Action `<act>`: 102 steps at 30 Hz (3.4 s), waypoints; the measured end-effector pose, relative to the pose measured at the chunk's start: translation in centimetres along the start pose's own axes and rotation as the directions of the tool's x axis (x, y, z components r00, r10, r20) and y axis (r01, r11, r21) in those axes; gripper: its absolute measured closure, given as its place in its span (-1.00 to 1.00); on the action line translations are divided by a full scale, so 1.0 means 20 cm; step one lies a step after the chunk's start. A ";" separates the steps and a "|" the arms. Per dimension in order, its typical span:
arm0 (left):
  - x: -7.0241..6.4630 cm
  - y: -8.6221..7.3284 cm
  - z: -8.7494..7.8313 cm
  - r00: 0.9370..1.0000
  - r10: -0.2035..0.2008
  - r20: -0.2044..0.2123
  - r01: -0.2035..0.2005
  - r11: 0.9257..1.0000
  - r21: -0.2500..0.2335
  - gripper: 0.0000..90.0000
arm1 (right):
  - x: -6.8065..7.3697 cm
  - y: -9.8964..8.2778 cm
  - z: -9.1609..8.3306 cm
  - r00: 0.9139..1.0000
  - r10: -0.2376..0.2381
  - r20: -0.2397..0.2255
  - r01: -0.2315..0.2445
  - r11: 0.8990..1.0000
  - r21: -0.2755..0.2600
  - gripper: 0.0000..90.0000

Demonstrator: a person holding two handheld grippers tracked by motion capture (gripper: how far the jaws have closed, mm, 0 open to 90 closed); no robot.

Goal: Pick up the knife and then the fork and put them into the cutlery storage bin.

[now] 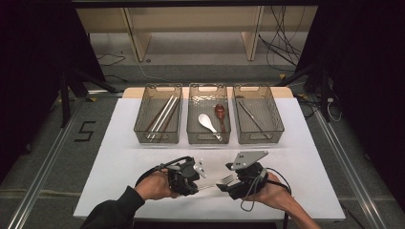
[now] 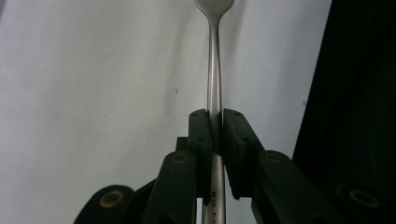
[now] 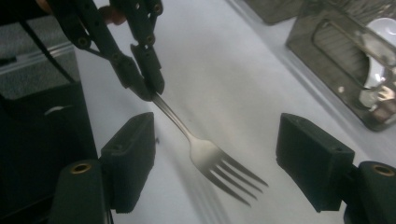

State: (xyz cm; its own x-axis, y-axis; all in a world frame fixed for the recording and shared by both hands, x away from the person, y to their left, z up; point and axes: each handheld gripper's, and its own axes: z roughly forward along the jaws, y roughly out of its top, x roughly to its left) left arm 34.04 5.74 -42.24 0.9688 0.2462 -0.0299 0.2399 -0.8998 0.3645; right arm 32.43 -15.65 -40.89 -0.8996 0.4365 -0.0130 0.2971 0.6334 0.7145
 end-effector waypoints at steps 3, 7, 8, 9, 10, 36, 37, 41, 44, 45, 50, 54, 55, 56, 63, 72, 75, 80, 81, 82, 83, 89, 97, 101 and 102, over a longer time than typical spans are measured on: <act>-0.02 0.01 -0.01 1.000 0.008 0.006 -0.008 1.000 -0.002 0.81 | 0.02 0.01 0.03 0.999 -0.031 -0.019 0.031 0.999 0.025 -0.38; -0.03 0.02 -0.02 1.000 0.020 0.012 -0.020 1.000 -0.012 0.81 | 0.04 0.01 0.06 0.998 -0.055 -0.041 0.057 0.998 0.038 -0.40; -0.03 0.02 -0.03 1.000 0.020 0.016 -0.020 1.000 -0.017 0.81 | 0.04 0.01 0.07 0.997 -0.063 -0.053 0.065 0.997 0.043 -0.39; -0.03 0.02 -0.03 1.000 0.021 0.018 -0.020 1.000 -0.018 0.81 | 0.05 0.01 0.07 0.996 -0.067 -0.057 0.070 0.996 0.050 -0.38; -0.03 0.02 -0.03 1.000 0.021 0.019 -0.021 1.000 -0.017 0.81 | 0.05 0.01 0.08 0.995 -0.073 -0.063 0.076 0.995 0.061 -0.37; -0.04 0.03 -0.05 0.996 0.030 0.087 -0.028 0.999 -0.025 0.81 | 0.15 -0.01 0.18 0.955 -0.286 -0.080 0.295 0.945 0.143 0.49; -0.04 0.03 -0.05 0.996 0.028 0.090 -0.026 0.999 -0.024 0.81 | 0.15 -0.01 0.18 0.953 -0.292 -0.082 0.301 0.942 0.146 0.52; -0.04 0.03 -0.05 0.995 0.031 0.098 -0.029 0.999 -0.025 0.81 | 0.15 -0.01 0.18 0.946 -0.312 -0.094 0.323 0.935 0.148 0.66; -0.04 0.03 -0.05 0.994 0.029 0.103 -0.026 0.999 -0.032 0.80 | 0.15 -0.02 0.18 0.938 -0.335 -0.090 0.346 0.927 0.145 0.73; -0.05 0.03 -0.05 0.994 0.028 0.106 -0.025 0.999 -0.033 0.80 | 0.15 -0.02 0.19 0.933 -0.349 -0.093 0.359 0.922 0.143 0.76; -0.04 0.03 -0.05 0.993 0.025 0.117 -0.020 0.999 -0.040 0.90 | 0.18 -0.04 0.19 0.908 -0.403 -0.118 0.417 0.897 0.145 0.95; -0.04 0.02 -0.04 0.991 0.024 0.134 -0.019 0.999 -0.037 0.87 | 0.18 -0.04 0.19 0.900 -0.416 -0.130 0.432 0.892 0.137 0.97; -0.04 0.02 -0.04 0.990 0.022 0.141 -0.016 0.999 -0.040 0.85 | 0.18 -0.04 0.19 0.899 -0.417 -0.132 0.433 0.890 0.143 0.97; -0.03 0.02 -0.04 0.989 0.017 0.150 -0.011 0.999 -0.045 0.78 | 0.18 -0.04 0.19 0.899 -0.417 -0.131 0.434 0.888 0.152 0.97; 0.00 -0.02 -0.11 0.993 -0.021 0.119 0.032 0.995 -0.094 0.32 | 0.15 -0.04 0.17 0.910 -0.409 -0.072 0.415 0.897 0.155 0.97; 0.09 -0.12 -0.19 0.989 -0.144 -0.007 0.138 0.959 -0.249 -0.32 | 0.06 -0.05 0.12 0.937 -0.348 0.006 0.342 0.924 0.174 0.97; 0.12 -0.16 -0.21 0.981 -0.193 -0.038 0.170 0.931 -0.323 -0.37 | 0.03 -0.06 0.10 0.947 -0.320 0.037 0.309 0.935 0.176 0.97; 0.14 -0.22 -0.23 0.964 -0.259 -0.065 0.211 0.886 -0.414 -0.42 | -0.05 -0.07 0.06 0.960 -0.264 0.096 0.244 0.952 0.186 0.97; 0.15 -0.23 -0.24 0.959 -0.277 -0.061 0.227 0.877 -0.423 -0.43 | -0.07 -0.07 0.05 0.963 -0.246 0.114 0.222 0.957 0.187 0.97; 0.16 -0.24 -0.24 0.956 -0.289 -0.057 0.237 0.871 -0.429 -0.44 | -0.08 -0.08 0.05 0.963 -0.234 0.133 0.208 0.960 0.186 0.97; 0.16 -0.25 -0.24 0.954 -0.296 -0.056 0.245 0.870 -0.429 -0.44 | -0.10 -0.08 0.04 0.964 -0.218 0.152 0.189 0.964 0.185 0.97; 0.17 -0.32 -0.23 0.930 -0.358 -0.080 0.283 0.839 -0.465 -0.51 | -0.17 -0.09 -0.01 0.963 -0.165 0.211 0.131 0.977 0.167 0.97; 0.19 -0.39 -0.25 0.909 -0.409 -0.078 0.318 0.803 -0.504 -0.57 | -0.26 -0.06 -0.08 0.962 -0.082 0.261 0.053 0.992 0.118 0.97; 0.19 -0.42 -0.25 0.898 -0.435 -0.070 0.339 0.783 -0.522 -0.60 | -0.29 -0.06 -0.11 0.958 -0.057 0.283 0.028 0.994 0.105 0.97; 0.20 -0.43 -0.25 0.898 -0.435 -0.069 0.340 0.784 -0.520 -0.60 | -0.30 -0.05 -0.11 0.956 -0.048 0.288 0.021 0.995 0.098 0.97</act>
State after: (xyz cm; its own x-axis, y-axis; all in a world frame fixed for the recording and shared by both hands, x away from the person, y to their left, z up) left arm 35.45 16.25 -40.74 0.7609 0.6374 -0.1217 0.4849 -0.4339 0.7593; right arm 36.83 -20.40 -39.98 -0.7826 0.5708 -0.2486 0.3082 0.7021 0.6419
